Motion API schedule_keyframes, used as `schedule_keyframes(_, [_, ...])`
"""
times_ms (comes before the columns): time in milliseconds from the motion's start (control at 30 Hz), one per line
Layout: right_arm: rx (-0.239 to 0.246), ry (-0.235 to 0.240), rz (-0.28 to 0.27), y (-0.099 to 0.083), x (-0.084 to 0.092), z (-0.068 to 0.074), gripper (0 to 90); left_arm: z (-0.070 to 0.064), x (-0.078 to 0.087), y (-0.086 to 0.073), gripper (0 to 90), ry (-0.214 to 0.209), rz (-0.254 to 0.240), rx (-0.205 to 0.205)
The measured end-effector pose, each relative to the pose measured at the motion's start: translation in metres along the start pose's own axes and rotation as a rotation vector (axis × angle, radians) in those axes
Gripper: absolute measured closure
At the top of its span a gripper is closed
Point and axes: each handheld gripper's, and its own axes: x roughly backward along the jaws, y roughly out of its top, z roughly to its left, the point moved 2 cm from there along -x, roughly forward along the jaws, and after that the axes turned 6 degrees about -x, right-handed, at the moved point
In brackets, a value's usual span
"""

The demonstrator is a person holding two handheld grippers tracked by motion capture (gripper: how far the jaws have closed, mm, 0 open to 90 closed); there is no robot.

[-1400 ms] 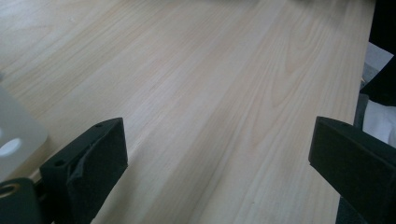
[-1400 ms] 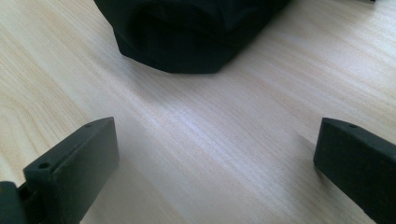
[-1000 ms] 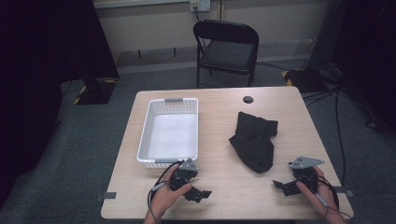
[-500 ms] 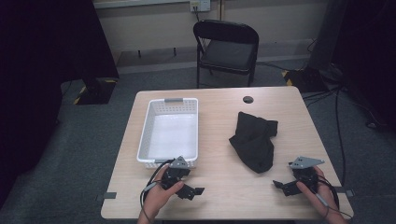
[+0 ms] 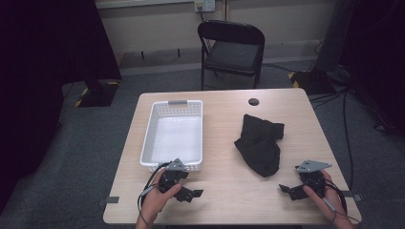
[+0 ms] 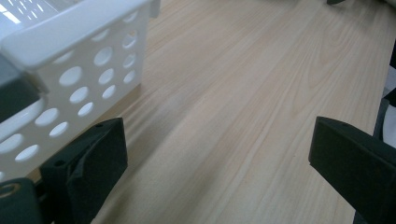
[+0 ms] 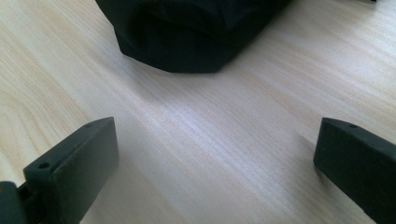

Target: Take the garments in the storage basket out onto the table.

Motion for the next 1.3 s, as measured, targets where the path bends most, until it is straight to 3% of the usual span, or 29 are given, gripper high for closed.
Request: schedule_keyframes(1300, [0.0, 0.0, 0.0, 0.0, 0.0, 0.0, 0.0, 0.029, 0.02, -0.027, 3.8, 0.089, -0.019, 0.069])
